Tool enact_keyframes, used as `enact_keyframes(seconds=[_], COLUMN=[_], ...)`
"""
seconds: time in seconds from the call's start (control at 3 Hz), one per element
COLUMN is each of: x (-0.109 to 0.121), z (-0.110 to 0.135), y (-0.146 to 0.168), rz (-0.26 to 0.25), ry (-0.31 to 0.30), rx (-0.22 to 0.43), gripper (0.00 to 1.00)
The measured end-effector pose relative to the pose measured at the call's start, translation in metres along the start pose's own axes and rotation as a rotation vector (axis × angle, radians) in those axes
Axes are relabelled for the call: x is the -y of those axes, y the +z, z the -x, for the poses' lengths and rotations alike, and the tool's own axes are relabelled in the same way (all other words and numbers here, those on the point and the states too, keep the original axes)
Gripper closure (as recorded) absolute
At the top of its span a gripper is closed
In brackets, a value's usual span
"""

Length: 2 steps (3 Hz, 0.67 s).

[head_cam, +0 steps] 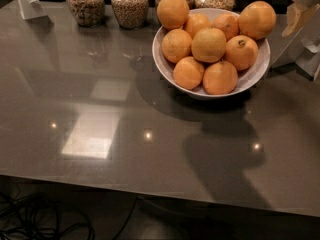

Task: Pick orange from white bowl

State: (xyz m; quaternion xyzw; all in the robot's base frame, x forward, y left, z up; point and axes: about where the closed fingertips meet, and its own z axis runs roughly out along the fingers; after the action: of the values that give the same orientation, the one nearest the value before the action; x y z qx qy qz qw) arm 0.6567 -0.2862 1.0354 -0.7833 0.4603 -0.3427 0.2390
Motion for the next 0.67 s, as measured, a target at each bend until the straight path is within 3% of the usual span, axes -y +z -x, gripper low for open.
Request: enact_keyframes(seconds=[0.33,0.67], x=[-0.016,-0.03], z=[-0.011,-0.01], y=[0.009,0.019], rz=[0.065,0.113], ry=[-0.024,-0.04], rx=[-0.023,-0.013], gripper=[0.26,0.22])
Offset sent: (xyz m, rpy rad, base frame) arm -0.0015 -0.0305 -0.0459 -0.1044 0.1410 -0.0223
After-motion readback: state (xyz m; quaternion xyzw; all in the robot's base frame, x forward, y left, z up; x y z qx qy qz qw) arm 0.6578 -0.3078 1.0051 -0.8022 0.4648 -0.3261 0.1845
